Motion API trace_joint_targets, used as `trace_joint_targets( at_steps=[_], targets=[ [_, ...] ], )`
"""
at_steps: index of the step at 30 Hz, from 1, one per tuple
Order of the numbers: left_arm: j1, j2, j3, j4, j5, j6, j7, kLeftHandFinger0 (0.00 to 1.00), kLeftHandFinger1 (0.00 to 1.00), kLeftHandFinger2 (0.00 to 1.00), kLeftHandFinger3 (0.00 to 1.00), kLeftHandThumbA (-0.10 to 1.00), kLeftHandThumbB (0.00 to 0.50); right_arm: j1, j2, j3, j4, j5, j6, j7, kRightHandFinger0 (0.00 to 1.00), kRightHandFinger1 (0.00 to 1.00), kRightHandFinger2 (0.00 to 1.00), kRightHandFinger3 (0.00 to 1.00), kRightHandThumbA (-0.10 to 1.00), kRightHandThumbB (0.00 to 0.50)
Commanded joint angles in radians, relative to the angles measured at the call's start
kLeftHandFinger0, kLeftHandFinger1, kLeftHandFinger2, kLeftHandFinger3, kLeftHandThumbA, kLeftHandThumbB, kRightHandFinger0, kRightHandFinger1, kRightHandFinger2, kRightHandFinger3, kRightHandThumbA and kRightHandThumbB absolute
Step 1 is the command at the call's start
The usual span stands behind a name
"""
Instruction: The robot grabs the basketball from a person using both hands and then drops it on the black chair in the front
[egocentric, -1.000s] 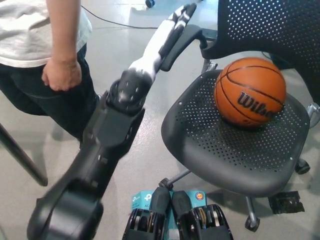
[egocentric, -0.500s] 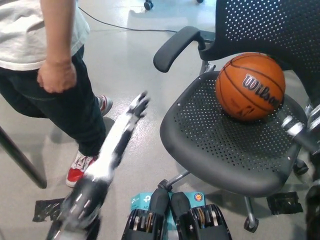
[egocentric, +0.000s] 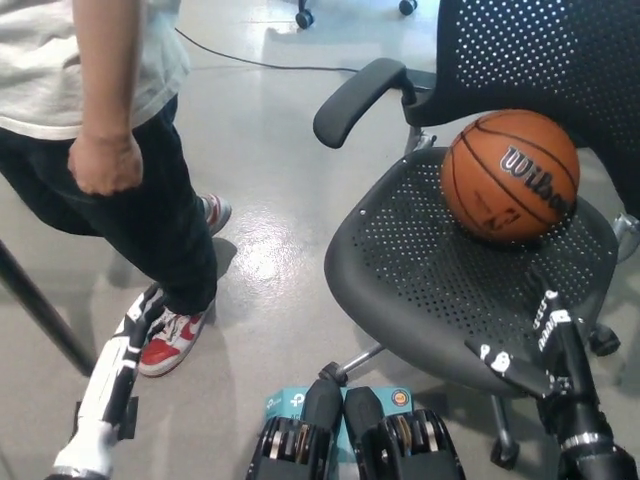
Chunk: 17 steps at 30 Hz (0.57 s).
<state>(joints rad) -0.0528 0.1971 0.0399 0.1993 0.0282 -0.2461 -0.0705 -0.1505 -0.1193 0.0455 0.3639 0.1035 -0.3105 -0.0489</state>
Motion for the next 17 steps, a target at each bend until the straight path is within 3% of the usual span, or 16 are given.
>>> trace_joint_targets(
  at_steps=[1,8,9,10,16,17],
  targets=[
    [0.004,0.002,0.02,0.033,0.007,-0.132,0.032,1.0,1.0,1.0,1.0,1.0,0.171,0.009,-0.006,-0.008,0.005,-0.004,-0.099,0.049,1.0,1.0,1.0,1.0,1.0,0.15],
    [-0.003,-0.008,0.018,0.116,0.018,-0.166,0.041,1.0,1.0,1.0,1.0,1.0,0.174,0.062,-0.007,-0.021,-0.017,0.047,-0.089,0.108,1.0,1.0,1.0,1.0,1.0,0.146],
    [-0.01,-0.006,0.019,0.14,0.019,-0.168,0.044,1.0,1.0,1.0,1.0,1.0,0.181,0.056,-0.001,-0.027,-0.003,0.043,-0.091,0.101,1.0,1.0,1.0,1.0,1.0,0.2],
    [-0.012,-0.006,0.02,0.145,0.017,-0.169,0.043,1.0,1.0,1.0,1.0,1.0,0.185,0.055,0.0,-0.029,0.002,0.044,-0.089,0.103,1.0,1.0,1.0,1.0,1.0,0.206],
    [-0.021,-0.003,0.021,0.152,0.012,-0.161,0.034,1.0,1.0,1.0,1.0,1.0,0.186,0.049,0.003,-0.04,0.001,0.031,-0.092,0.102,1.0,1.0,1.0,1.0,1.0,0.194],
    [-0.021,-0.006,0.022,0.153,0.004,-0.16,0.032,1.0,1.0,1.0,1.0,1.0,0.151,0.051,0.003,-0.044,0.003,0.037,-0.088,0.105,1.0,1.0,1.0,1.0,1.0,0.2]
  ],
)
